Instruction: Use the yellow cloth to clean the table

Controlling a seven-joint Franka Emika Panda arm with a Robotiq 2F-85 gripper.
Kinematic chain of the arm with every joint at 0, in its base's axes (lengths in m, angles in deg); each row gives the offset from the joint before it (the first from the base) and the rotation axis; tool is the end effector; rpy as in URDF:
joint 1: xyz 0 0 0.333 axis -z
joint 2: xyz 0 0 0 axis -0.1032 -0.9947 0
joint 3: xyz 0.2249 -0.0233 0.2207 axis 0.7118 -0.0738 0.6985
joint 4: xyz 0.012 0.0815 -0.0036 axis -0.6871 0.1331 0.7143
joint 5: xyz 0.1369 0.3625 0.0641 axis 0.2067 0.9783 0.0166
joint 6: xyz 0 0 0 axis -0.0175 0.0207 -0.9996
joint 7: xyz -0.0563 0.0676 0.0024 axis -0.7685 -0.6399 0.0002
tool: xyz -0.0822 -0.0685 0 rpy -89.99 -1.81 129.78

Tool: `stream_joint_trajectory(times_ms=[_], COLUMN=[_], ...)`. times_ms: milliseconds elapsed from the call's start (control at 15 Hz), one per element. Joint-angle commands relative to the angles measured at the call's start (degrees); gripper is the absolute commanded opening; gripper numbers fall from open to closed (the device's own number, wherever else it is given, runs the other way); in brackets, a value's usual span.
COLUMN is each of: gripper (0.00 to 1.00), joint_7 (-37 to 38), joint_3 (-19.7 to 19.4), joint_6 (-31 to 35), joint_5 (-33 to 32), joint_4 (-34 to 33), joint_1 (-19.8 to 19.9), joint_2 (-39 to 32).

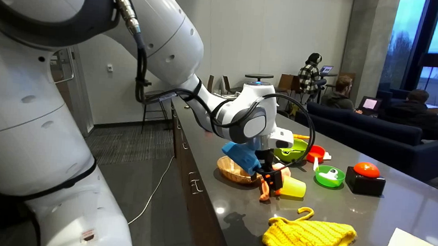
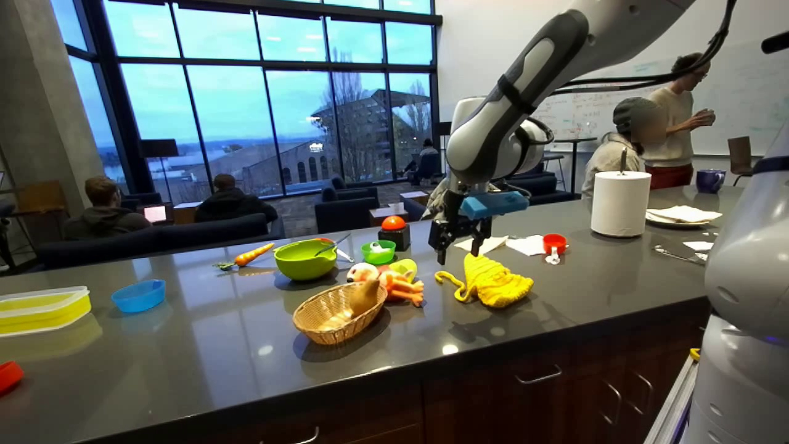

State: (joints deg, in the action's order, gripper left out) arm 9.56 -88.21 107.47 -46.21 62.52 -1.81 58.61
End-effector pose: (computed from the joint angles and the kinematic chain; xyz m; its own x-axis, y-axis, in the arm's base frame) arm 0.4456 -0.0453 0.3603 0.9488 -0.2519 0.1905 -0.2507 -0.9676 -0.0308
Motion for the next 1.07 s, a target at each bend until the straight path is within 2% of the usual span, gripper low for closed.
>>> stream_joint_trajectory(times_ms=[0,800,933,1000], gripper=[1.0,1.0,1.0,1.0], joint_7=[0.6,1.7,2.4,0.7], joint_3=[-0.4,-2.4,-2.9,-2.8], joint_6=[-0.2,-0.1,-3.1,-0.8], joint_5=[0.8,-2.1,-2.2,-0.7], joint_4=[-1.2,-3.2,-3.5,-2.5], joint_1=[0.4,2.6,3.1,2.4], joint_2=[-2.8,-7.9,-7.3,-7.3])
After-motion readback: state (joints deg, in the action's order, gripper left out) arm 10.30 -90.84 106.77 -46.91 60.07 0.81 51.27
